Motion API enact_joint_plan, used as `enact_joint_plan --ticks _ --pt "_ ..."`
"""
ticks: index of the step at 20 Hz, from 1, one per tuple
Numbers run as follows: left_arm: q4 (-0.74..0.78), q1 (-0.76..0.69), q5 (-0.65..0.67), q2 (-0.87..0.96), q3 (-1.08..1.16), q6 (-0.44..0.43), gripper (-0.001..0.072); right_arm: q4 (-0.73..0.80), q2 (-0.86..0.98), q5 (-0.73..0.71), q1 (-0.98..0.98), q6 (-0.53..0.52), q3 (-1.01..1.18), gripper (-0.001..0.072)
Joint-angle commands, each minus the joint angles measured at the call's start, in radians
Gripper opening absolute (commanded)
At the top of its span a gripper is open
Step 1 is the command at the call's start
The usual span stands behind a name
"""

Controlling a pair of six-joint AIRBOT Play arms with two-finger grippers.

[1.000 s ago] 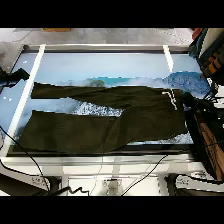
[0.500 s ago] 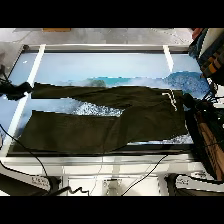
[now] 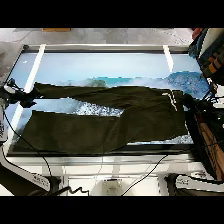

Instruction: Fold the clothes and pants, and hang the long-sleeved shirts on hangers.

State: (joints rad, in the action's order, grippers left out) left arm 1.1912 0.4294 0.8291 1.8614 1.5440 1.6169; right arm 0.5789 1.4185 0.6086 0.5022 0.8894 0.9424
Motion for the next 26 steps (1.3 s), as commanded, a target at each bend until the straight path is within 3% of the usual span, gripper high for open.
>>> enact_joint_plan --ticks 1,2,6,14,15,17,18,22,26 --pt "-0.010 -0.005 -0.022 -0.009 -0.002 0.015 0.0587 0.002 0.001 -0.004 0.000 0.000 0.001 0.0030" --pt "-0.010 -0.005 -0.022 -0.021 -0.002 0.015 0.0542 0.002 0.001 -0.008 0.000 0.000 0.000 0.0030" --pt "-0.007 -0.052 0.013 -0.034 -0.016 0.032 0.0542 0.002 0.001 -0.024 0.000 0.000 0.000 0.0030" --pt "-0.007 -0.211 -0.309 0.028 -0.114 0.154 0.0530 0.002 0.001 -0.026 0.000 0.000 0.001 0.0029" --pt "-0.007 -0.217 -0.338 0.040 -0.114 0.165 0.0454 0.002 0.001 -0.026 0.000 0.000 0.001 0.0030" --pt "-0.008 -0.220 -0.398 0.039 -0.114 0.165 0.0200 0.002 0.001 -0.026 0.000 0.000 0.001 0.0030" --pt "-0.006 -0.220 -0.414 0.026 -0.113 0.163 0.0034 0.003 0.001 -0.026 0.000 0.000 0.001 0.0029" --pt "0.060 -0.220 -0.413 -0.086 -0.113 0.061 0.0015 0.003 0.001 -0.025 0.000 -0.001 0.001 0.0030" --pt "0.247 -0.217 -0.328 -0.284 -0.113 0.054 0.0015 0.016 0.001 -0.025 0.000 -0.001 0.001 0.0030"
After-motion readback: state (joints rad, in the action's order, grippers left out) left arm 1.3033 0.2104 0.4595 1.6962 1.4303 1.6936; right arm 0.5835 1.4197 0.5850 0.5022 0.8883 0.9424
